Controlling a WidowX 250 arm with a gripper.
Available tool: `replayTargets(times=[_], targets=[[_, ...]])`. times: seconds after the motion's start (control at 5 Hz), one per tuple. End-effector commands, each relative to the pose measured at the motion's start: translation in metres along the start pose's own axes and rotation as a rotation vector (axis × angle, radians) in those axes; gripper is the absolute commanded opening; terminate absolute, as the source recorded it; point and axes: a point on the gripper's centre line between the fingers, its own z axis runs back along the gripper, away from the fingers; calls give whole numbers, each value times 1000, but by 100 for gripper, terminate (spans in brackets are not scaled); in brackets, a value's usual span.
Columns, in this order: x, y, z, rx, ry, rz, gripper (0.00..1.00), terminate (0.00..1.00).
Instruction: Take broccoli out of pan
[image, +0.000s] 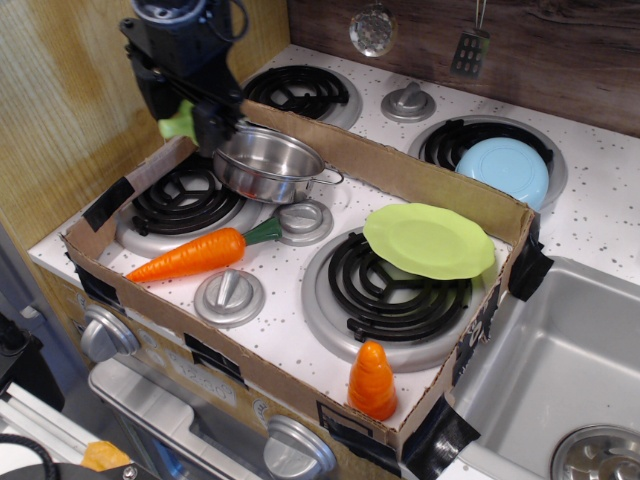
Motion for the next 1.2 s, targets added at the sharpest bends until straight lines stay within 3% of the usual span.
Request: replayTargets(times=[0.0, 0.2, 0.6, 0.8, 1.0], targets=[[-1, -60, 11, -10, -59, 145, 0, 0], [4, -79, -2, -71, -51, 157, 0, 0], [-2, -92, -50, -186, -57, 214, 0, 0], [-8, -97, -60, -203, -81, 213, 100, 0], [-7, -94, -56, -189, -78, 204, 100, 0]])
